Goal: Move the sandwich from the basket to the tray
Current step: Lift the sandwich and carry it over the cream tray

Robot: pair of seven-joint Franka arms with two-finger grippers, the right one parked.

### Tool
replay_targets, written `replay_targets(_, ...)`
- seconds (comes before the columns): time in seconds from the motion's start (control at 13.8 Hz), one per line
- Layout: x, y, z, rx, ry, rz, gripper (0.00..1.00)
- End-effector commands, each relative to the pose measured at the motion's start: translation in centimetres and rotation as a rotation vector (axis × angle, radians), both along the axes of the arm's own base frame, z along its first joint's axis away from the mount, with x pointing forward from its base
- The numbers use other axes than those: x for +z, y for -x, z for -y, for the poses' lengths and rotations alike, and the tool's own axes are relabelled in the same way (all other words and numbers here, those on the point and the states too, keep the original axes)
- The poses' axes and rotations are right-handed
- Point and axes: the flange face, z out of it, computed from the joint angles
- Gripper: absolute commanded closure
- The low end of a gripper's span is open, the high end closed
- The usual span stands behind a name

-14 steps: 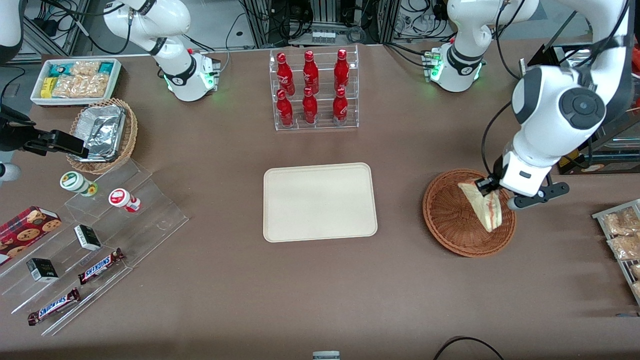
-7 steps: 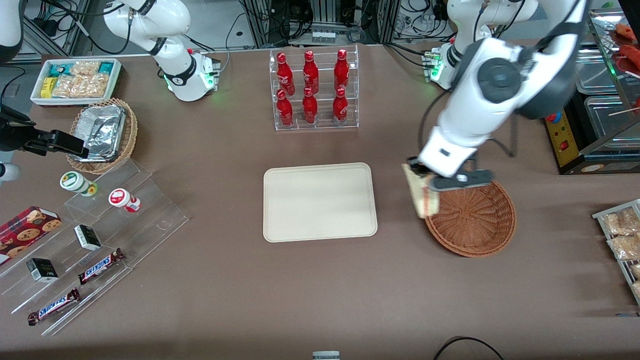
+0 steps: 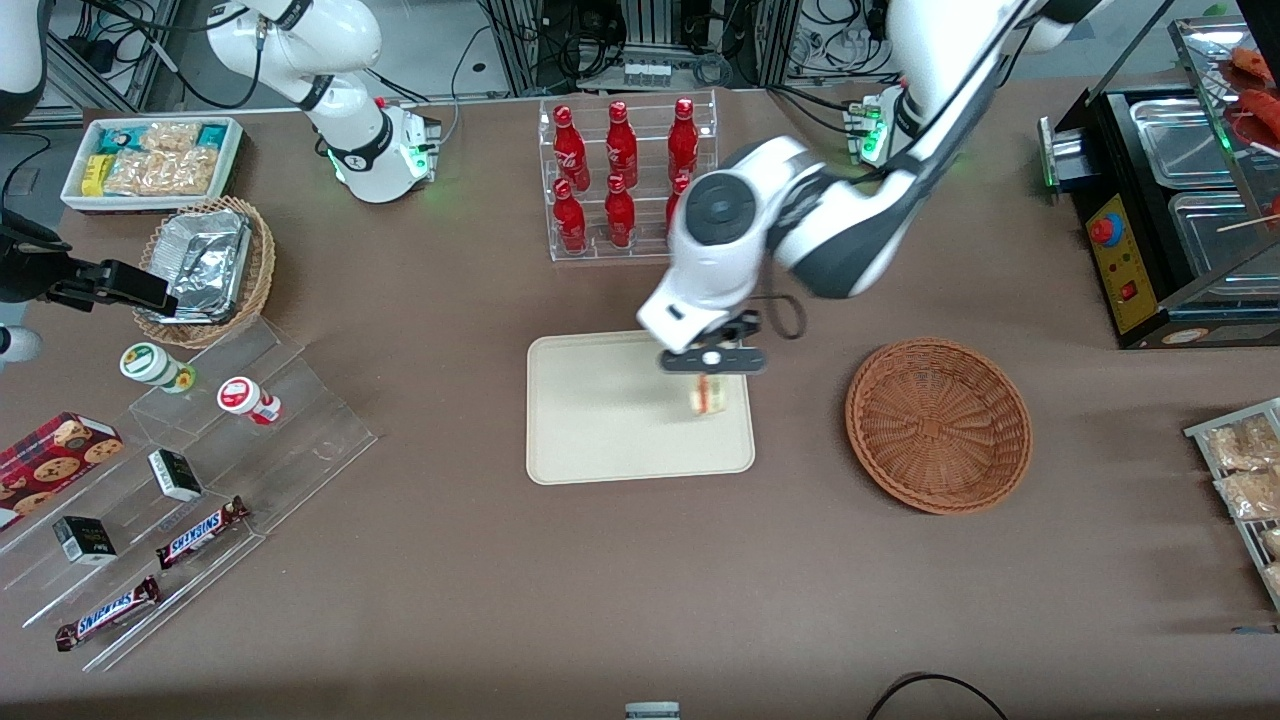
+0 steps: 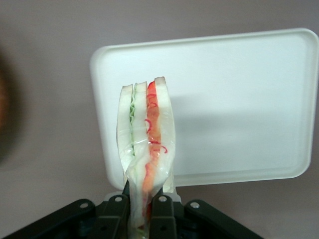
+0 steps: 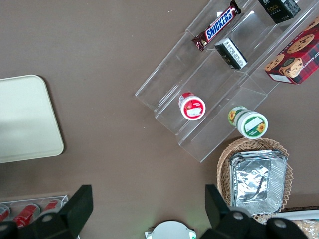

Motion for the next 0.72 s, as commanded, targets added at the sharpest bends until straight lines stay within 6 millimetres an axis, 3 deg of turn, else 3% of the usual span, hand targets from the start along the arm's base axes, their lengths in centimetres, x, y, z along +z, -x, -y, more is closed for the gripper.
replay_targets(0.0, -3.1, 0.9, 5.1, -0.013, 0.022, 0.048, 1.00)
replay_targets(0.29, -6.4, 2.3, 7.0, -0.027, 0.034, 0.048, 1.00)
replay_targets(0.65, -10.3, 2.4, 7.2, -0.006, -0.007, 0.073, 1.00)
